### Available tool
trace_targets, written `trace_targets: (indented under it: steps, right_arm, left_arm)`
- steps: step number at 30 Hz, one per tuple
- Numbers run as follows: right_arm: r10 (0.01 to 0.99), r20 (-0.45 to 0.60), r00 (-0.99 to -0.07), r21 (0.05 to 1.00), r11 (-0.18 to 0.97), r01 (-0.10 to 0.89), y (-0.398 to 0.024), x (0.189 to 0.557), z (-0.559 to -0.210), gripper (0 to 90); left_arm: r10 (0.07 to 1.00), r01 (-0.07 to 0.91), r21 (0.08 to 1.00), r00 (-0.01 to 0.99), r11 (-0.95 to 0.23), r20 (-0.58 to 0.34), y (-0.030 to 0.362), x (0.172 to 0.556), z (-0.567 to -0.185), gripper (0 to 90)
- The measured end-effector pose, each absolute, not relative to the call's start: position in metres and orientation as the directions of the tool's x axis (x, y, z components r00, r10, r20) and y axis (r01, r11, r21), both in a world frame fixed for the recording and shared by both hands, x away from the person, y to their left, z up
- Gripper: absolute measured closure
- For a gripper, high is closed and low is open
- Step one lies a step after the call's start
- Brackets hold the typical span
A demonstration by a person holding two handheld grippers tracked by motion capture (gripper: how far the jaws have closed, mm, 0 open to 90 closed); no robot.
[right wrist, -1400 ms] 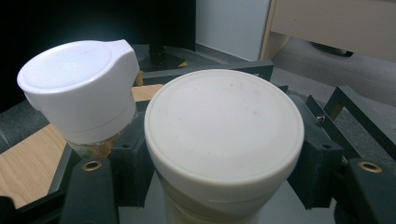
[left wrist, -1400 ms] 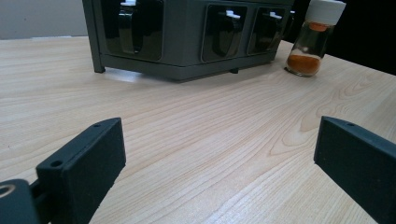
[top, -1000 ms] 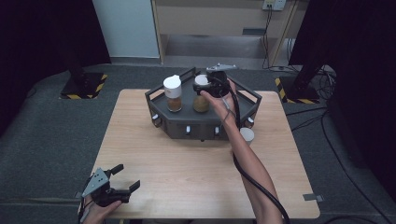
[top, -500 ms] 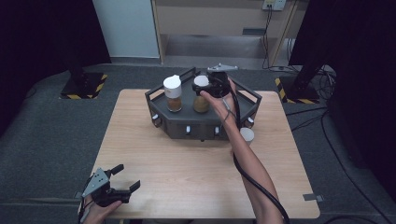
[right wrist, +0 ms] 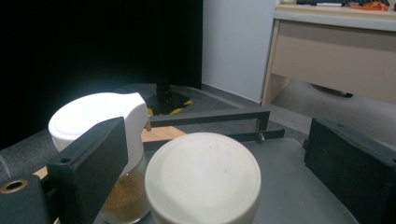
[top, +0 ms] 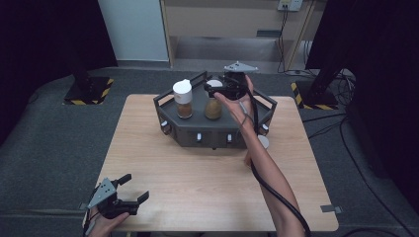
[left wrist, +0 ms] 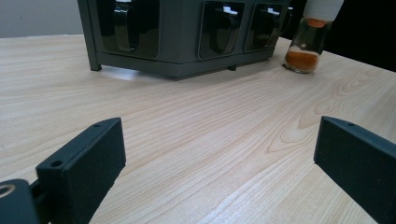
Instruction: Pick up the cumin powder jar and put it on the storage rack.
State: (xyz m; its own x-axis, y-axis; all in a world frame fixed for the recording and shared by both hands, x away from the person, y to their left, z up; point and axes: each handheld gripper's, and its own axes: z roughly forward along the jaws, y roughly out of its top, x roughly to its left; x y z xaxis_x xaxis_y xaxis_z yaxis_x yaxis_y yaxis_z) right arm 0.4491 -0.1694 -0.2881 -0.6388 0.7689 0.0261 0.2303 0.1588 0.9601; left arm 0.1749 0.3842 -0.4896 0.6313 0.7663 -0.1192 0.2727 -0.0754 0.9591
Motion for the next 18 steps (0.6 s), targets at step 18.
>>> trace_targets:
  steps: [18]
  right_arm:
    - [0.728, -0.057, -0.683, 0.966, 0.214, 0.148, -0.199, 0.434, -0.266, 5.9]
  left_arm:
    - [0.765, 0.277, 0.957, 0.634, -0.087, -0.114, 0.383, 0.175, -0.488, 0.8]
